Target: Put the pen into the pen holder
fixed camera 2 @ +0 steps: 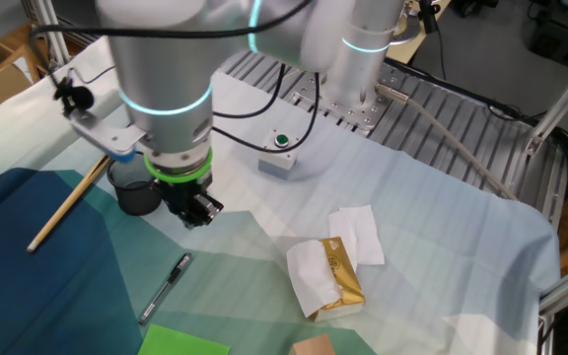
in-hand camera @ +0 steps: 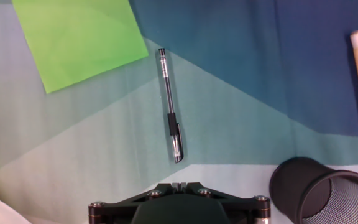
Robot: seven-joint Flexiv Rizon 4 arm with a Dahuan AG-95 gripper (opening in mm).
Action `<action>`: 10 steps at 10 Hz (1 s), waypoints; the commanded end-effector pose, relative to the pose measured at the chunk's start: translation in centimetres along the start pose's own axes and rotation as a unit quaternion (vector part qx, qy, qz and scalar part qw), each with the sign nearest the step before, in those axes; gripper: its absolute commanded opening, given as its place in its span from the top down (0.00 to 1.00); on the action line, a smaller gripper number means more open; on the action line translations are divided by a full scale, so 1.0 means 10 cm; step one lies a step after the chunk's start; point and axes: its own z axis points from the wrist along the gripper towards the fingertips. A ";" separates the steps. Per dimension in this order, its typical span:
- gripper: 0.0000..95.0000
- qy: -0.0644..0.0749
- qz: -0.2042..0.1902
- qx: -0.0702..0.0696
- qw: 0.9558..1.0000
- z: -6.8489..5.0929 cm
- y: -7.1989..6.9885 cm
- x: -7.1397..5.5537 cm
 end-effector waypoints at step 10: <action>1.00 -0.041 0.033 -0.005 0.999 0.00 0.00 0.02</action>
